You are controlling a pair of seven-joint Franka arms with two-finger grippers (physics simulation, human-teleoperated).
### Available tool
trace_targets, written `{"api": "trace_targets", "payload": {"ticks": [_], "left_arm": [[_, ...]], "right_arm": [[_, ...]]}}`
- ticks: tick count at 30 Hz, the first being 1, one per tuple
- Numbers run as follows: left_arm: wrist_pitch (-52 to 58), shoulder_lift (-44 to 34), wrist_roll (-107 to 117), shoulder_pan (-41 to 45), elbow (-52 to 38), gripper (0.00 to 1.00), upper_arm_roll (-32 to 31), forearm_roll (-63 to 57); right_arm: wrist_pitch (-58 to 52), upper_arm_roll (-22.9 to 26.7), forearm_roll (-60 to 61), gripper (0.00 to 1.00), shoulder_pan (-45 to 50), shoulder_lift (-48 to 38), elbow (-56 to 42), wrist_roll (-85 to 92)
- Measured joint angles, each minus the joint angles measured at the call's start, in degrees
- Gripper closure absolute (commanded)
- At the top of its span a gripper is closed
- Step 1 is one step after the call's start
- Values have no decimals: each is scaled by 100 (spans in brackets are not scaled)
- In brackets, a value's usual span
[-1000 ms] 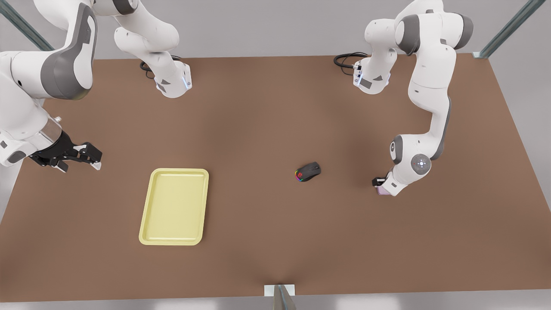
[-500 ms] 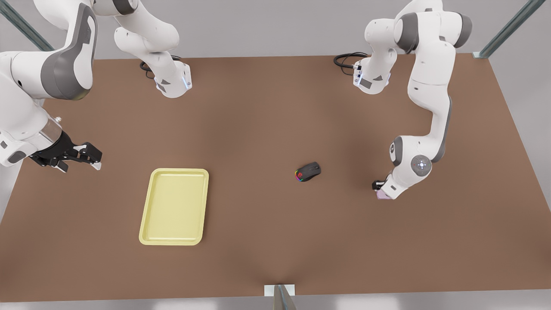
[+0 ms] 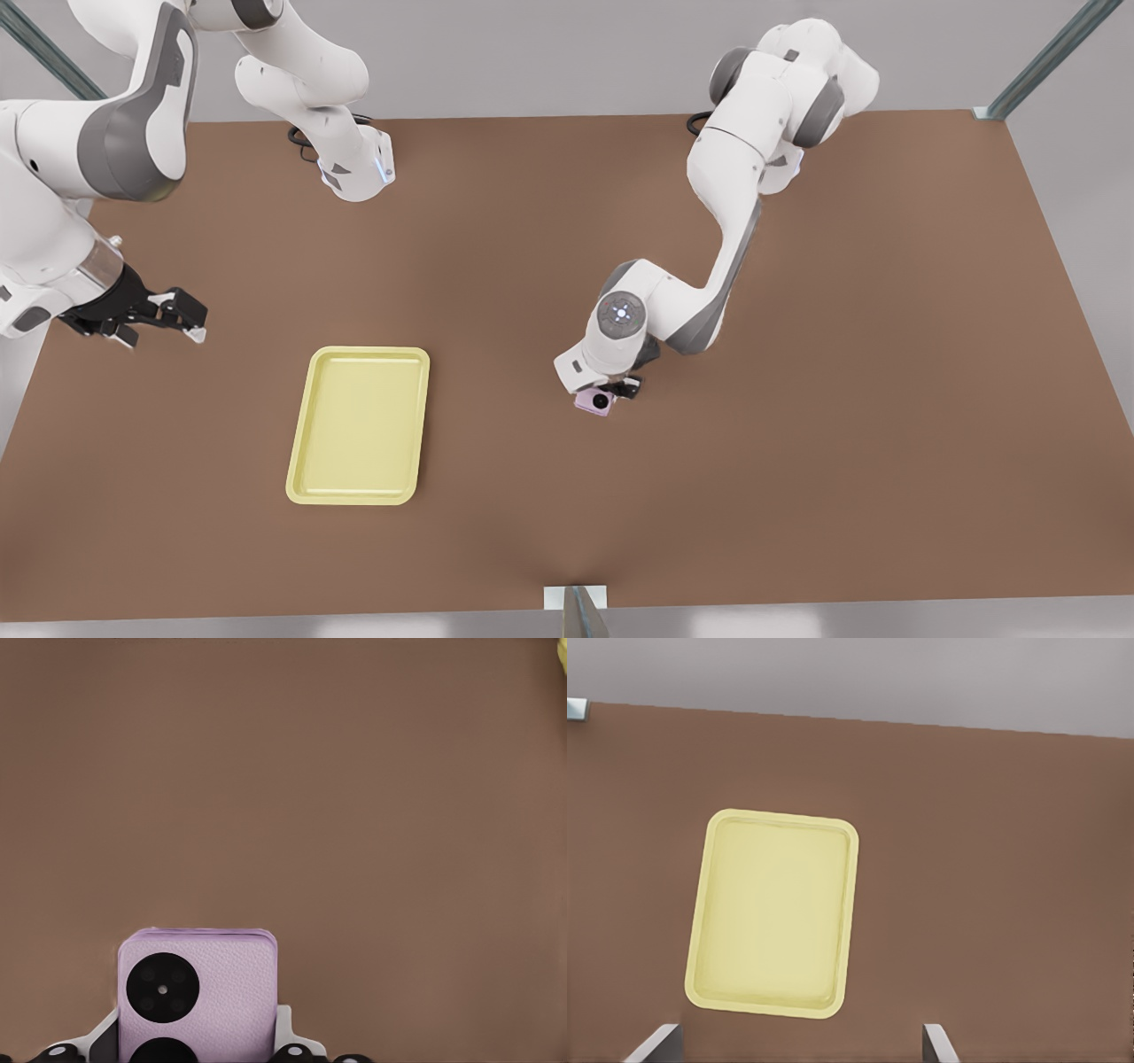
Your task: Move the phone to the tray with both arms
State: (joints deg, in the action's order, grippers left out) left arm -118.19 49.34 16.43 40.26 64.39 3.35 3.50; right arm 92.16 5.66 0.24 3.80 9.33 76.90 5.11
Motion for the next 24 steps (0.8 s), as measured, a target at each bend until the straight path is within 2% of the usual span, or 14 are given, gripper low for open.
{"api": "trace_targets", "payload": {"ticks": [2, 5, 10, 19, 22, 23, 24], "left_arm": [[177, 776, 263, 183, -1067, 23, -12, 1], [27, 1399, 554, 341, -1621, 23, -70, -5], [-671, 1999, 852, 556, -1980, 21, -86, -59], [-1256, 2152, 1233, 760, -1940, 22, -104, -269], [-1092, 2104, 1400, 755, -1929, 17, -102, -264], [-1033, 2102, 1449, 755, -1925, 6, -104, -260], [-977, 2101, 1496, 755, -1921, 0, -105, -256]], "right_arm": [[-116, 12, -3, 0, -34, -9, 2, -1], [-263, 26, -4, 0, -113, 7, 0, -2], [-429, 25, -22, 0, -243, 21, -83, -2], [-795, -35, -7, 0, -193, 21, -180, -1], [-847, -33, -5, 0, -207, 53, -181, -2], [-856, -32, -17, 0, -212, 55, -185, -3], [-864, -33, -35, 0, -215, 46, -187, -3]]}}
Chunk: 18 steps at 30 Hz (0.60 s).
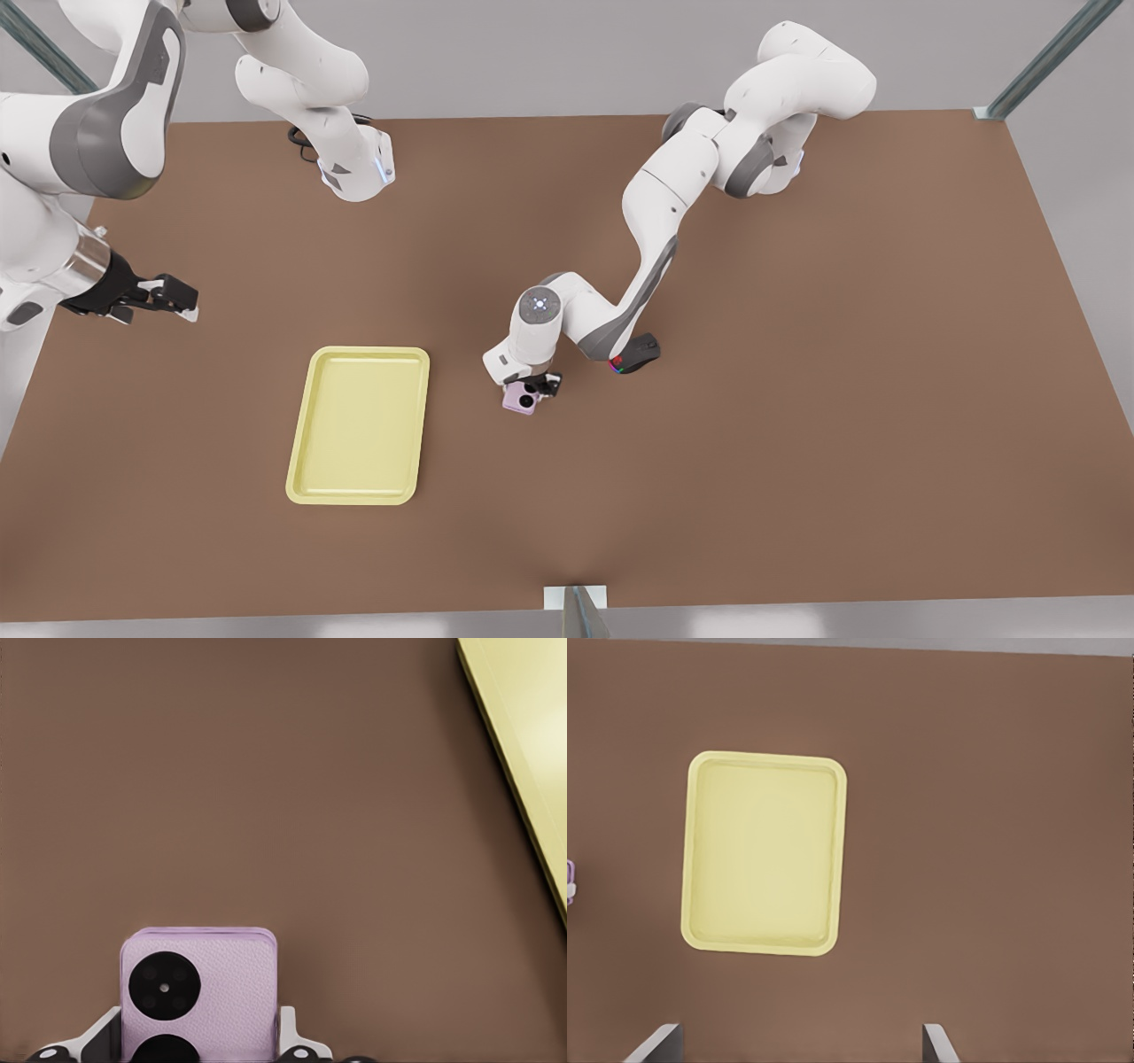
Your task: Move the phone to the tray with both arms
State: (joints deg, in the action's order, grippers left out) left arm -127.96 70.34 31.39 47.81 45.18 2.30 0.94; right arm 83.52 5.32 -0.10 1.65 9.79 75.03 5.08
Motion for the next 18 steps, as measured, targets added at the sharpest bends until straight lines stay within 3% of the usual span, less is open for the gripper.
{"api": "trace_targets", "payload": {"ticks": [4, 6, 8, 11, 14, 15, 16, 18], "left_arm": [[186, -46, 168, -2, 65, 0, 20, 4], [542, -426, 212, -205, 74, 0, 33, 13], [1255, -1217, 110, -862, 171, 0, 44, 116], [2220, -2485, -170, -2067, 885, 0, 139, 218], [3129, -3851, -554, -2643, 1530, 0, 640, 210], [3324, -4641, -678, -2904, 2221, 0, 457, 69], [3486, -5326, -794, -3523, 2733, 0, -150, -95], [3747, -5988, -1029, -4118, 3143, 0, -643, -324]], "right_arm": [[123, -7, -70, 0, 26, 20, 94, -2], [237, 1, -96, 0, 40, 10, 182, -3], [317, -36, -104, 0, 24, -4, 326, -4], [408, -579, -95, 0, -22, 37, 531, -36], [534, -900, -104, 0, 403, 315, 557, -249], [573, -947, -132, 0, 581, 453, 540, -344], [632, -974, -152, 0, 738, 546, 557, -459], [781, -997, -153, 0, 914, 678, 621, -701]]}}
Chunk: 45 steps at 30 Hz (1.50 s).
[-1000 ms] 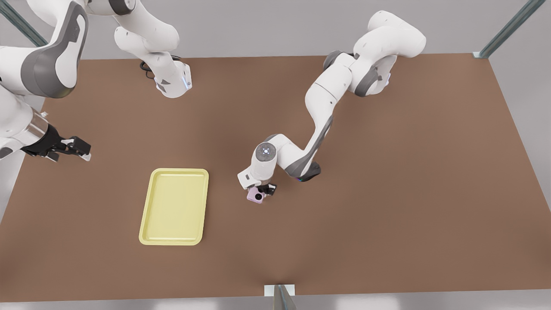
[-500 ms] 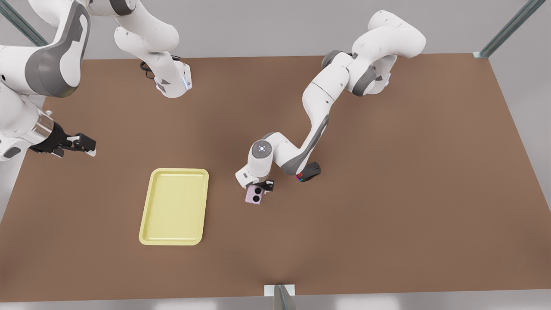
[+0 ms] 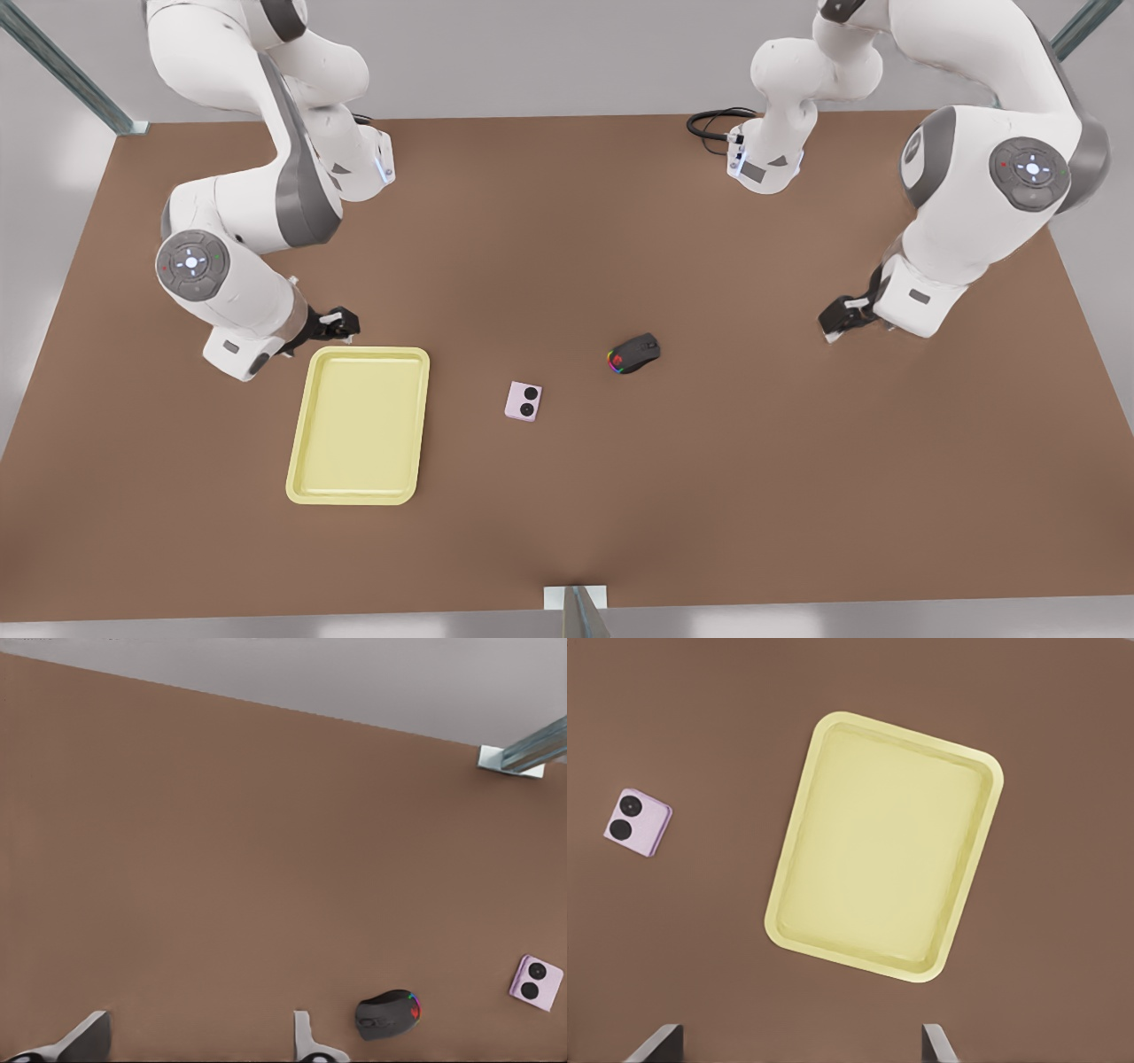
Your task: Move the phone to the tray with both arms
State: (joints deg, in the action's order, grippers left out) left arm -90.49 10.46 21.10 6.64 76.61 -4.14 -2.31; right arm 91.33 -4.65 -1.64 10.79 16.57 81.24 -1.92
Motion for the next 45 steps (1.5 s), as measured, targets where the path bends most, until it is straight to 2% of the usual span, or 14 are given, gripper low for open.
{"api": "trace_targets", "payload": {"ticks": [3, 10, 21, 26, 35, 45], "left_arm": [[133, -430, -344, -93, 575, 0, 135, -177], [285, -229, -981, -193, 655, 0, 220, -286], [409, 33, -1596, -206, 665, 0, 309, -258], [409, 135, -1772, -211, 658, 0, 315, -252], [381, 267, -1988, -223, 614, 0, 380, -257], [351, 341, -2127, -222, 605, 0, 392, -258]], "right_arm": [[323, 18, 13, 0, 405, 314, 4, -437], [897, 20, 15, 0, 1268, 1835, -1367, -1793], [1738, 25, -182, 0, 1838, 2959, -1476, -3734], [2379, 26, -343, 0, 1964, 3038, -858, -4366], [3258, -109, -321, 0, 1991, 3487, -752, -5148], [3828, -211, -371, 0, 1997, 3504, -271, -5649]]}}
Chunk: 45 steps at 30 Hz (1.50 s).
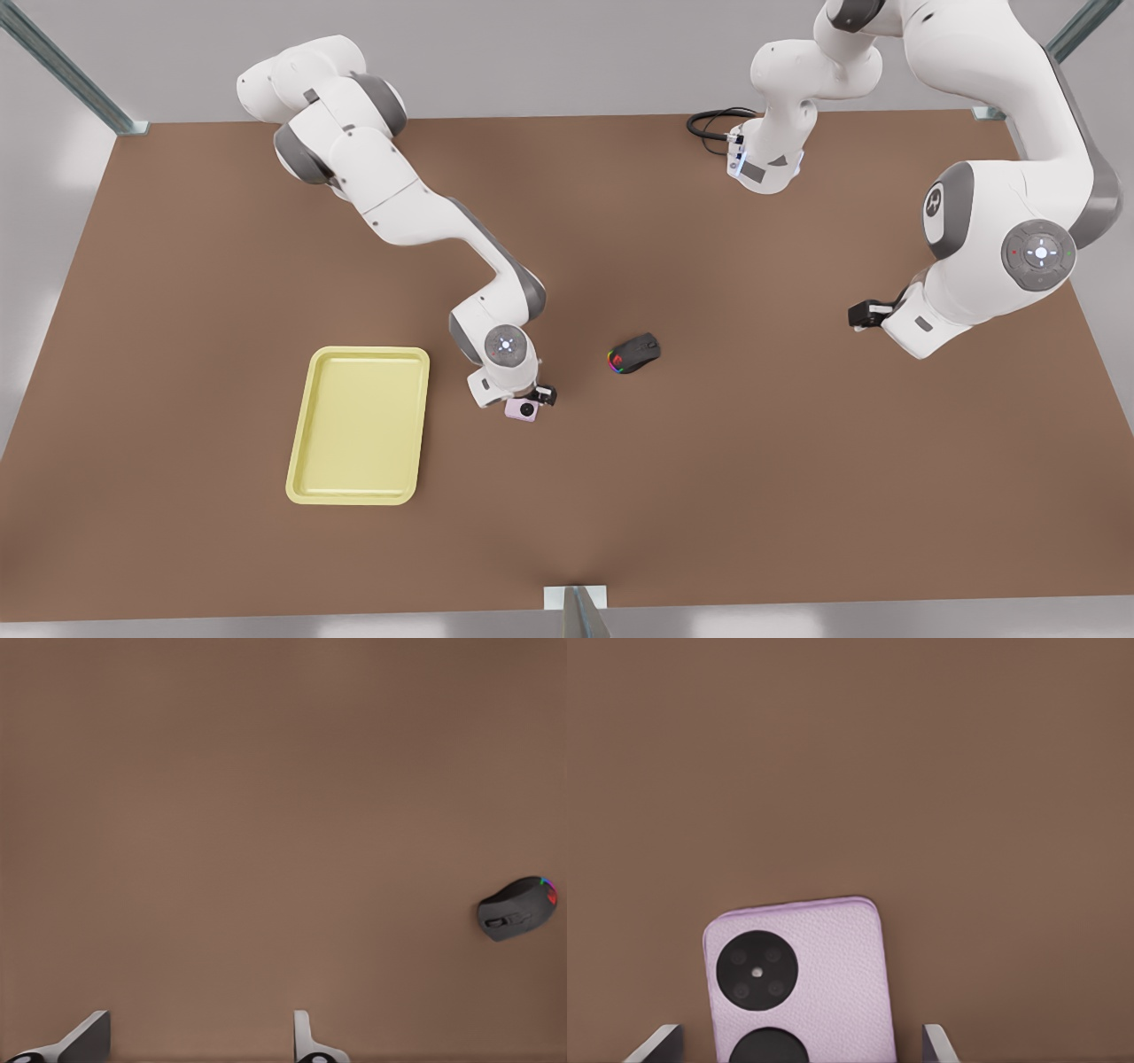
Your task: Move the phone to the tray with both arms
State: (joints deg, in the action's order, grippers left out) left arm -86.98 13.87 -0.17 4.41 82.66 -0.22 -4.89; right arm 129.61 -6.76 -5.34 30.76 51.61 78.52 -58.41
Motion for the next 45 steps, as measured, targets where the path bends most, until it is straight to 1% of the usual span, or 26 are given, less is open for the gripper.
{"api": "trace_targets", "payload": {"ticks": [19, 22, 24, 26, 29, 33, 41, 43, 45], "left_arm": [[-57, 174, -127, -5, -67, 0, 40, 9], [-62, 175, -137, -11, -70, 0, 40, 9], [-64, 175, -144, -11, -71, 0, 40, 9], [-65, 175, -149, -11, -72, 0, 40, 9], [-65, 175, -156, -11, -72, 0, 40, 9], [-66, 175, -164, -10, -71, 0, 40, 9], [-67, 218, -175, -16, -72, 0, 40, 9], [-67, 219, -178, -15, -72, 0, 47, 10], [-66, 212, -181, -13, -73, 0, 68, 13]], "right_arm": [[203, 8, -170, 0, -33, 217, -88, -341], [207, 8, -173, 4, -35, 217, -89, -359], [217, 8, -176, 4, -42, 231, -87, -368], [241, 8, -176, 7, -44, 240, -87, -377], [262, 8, -175, 8, -44, 238, -88, -388], [281, 8, -169, 19, -44, 230, -89, -396], [303, 6, -157, 19, -88, 98, -37, -373], [288, 2, -150, 19, -149, -61, 22, -343], [270, -1, -136, 19, -321, -351, 324, -278]]}}
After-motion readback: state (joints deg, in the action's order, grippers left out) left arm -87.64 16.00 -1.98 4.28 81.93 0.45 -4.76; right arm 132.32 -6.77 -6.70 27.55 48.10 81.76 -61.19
